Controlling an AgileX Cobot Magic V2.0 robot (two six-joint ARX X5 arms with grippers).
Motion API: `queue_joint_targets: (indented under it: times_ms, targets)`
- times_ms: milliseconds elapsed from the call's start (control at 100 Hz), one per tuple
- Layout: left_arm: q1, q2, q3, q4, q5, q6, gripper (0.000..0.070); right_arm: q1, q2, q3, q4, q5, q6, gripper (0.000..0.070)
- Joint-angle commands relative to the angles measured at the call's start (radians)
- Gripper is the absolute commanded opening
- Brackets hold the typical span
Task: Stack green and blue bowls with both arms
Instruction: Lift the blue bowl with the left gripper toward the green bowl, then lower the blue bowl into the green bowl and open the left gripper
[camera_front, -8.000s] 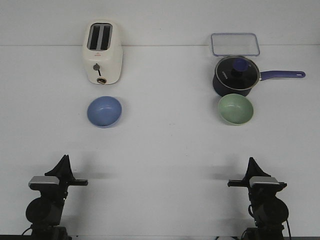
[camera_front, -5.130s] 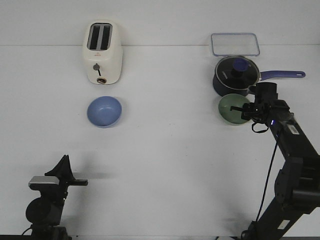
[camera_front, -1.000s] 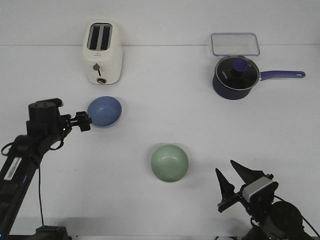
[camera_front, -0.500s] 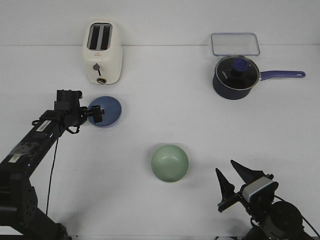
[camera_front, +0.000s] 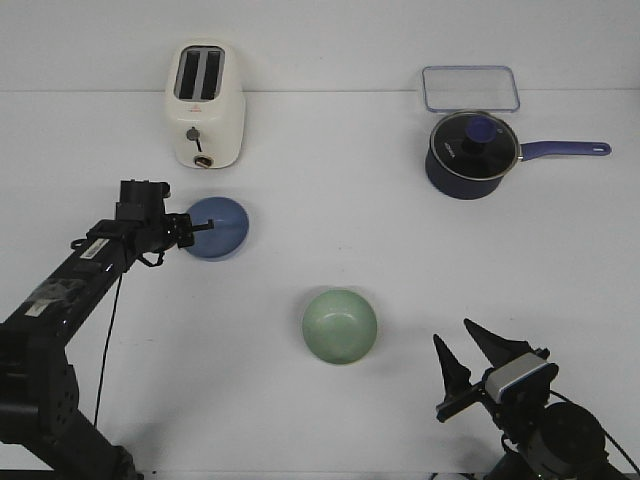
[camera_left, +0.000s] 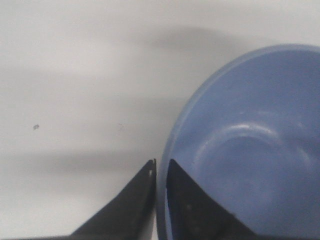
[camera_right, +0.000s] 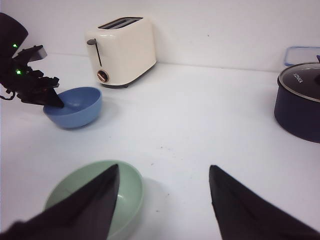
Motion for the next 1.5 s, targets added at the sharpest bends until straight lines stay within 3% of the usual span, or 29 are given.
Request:
queue_joint_targets:
  times_ms: [0,130,310,530,720,900,1010,1300,1360,1440,1490]
  targets:
    - [-0.003,0.0,0.021,0.001,0.003,0.018,0.001,0.008,0.005,0.005,0.01,0.003,0.001,0.0374]
    - [-0.003,-0.066,0.021,-0.008,0.028,0.031,0.001,0.008,0.005,0.005,0.01,0.003,0.001,0.0374]
    - [-0.018,-0.237,0.021,-0.064,0.144,0.03,0.001,0.008,0.005,0.005,0.014,0.003,0.0,0.0374]
    - [-0.173,-0.413,0.018,-0.193,0.205,0.029,0.001,0.008,0.005,0.005,0.017,0.005,-0.001,0.0374]
    - [-0.407,-0.414,-0.014,-0.185,0.195,-0.004,0.001,0.008,0.005,0.005,0.018,0.008,-0.001,0.0374]
    - [-0.582,-0.367,-0.068,-0.116,0.069,-0.026,0.001,0.008,0.005,0.005,0.018,0.008,-0.001,0.0374]
    - [-0.64,-0.312,-0.069,-0.106,0.021,-0.026,0.001,0.008,0.005,0.005,0.018,0.008,-0.001,0.0374]
    - [-0.677,-0.191,-0.069,-0.029,0.013,-0.026,0.0019,0.008,0.005,0.005,0.018,0.007,-0.001,0.0374]
    - [-0.677,-0.183,-0.069,-0.028,0.013,-0.026,0.0072,0.008,0.005,0.005,0.018,0.007,-0.001,0.0374]
    - [-0.677,-0.18,-0.069,-0.025,0.013,-0.026,0.0276,0.008,0.005,0.005,0.018,0.007,-0.001,0.0374]
    - [-0.677,-0.18,-0.069,-0.021,0.013,-0.027,0.0348,0.008,0.005,0.005,0.018,0.007,-0.001,0.0374]
